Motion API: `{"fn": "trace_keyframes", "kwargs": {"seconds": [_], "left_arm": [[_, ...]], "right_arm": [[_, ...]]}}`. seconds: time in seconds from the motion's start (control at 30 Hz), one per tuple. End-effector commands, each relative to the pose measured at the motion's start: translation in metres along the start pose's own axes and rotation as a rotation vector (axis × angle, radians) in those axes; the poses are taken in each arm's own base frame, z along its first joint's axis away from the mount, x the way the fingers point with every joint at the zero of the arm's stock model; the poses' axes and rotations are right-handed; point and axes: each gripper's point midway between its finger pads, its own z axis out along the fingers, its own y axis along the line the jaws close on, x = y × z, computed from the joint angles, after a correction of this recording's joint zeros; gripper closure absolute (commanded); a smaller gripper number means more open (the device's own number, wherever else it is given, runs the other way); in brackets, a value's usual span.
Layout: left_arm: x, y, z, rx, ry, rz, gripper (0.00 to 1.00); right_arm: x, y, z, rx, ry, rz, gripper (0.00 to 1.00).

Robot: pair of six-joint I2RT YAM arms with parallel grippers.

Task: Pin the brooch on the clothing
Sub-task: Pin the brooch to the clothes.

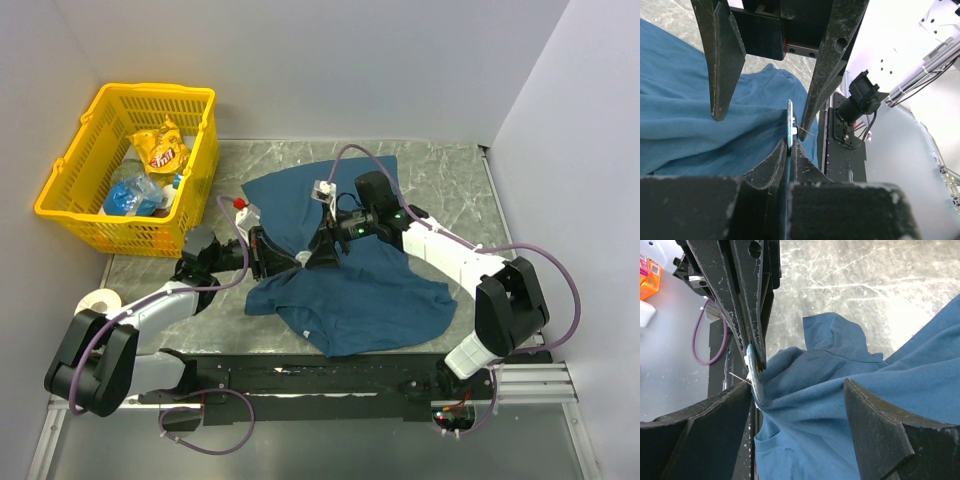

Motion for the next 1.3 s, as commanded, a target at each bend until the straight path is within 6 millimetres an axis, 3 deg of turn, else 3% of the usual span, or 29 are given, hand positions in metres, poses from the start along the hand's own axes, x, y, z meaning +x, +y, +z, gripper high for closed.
{"fn": "trace_keyframes", "kwargs": {"seconds": [0.0,0.5,0.83,1.1,1.27], "left_arm": [[-0.010,-0.024,0.012,0.092,0.024,0.095,0.99],[-0.014,-0.019,0.012,0.038,0.025,0.111,0.99],[-0.012,-0.004,0.012,-0.033,0.024,0.111,0.99],[-0.013,-0.004,0.011,-0.041,0.021,0.120,0.99],[-0.014,-0.006,0.010,-0.034,0.017,0.133,0.99]], "right_arm": [[-0.034,0.004,0.009,-0.020,-0.047,-0.109,0.21],[-0.033,0.001,0.015,-0.043,-0.029,-0.087,0.30],[-0.063,0.022,-0.004,-0.029,-0.093,-0.200,0.06],[-0.044,0.023,-0.024,-0.004,-0.079,-0.174,0.04],[-0.021,0.019,-0.036,0.064,-0.067,-0.125,0.04]]}}
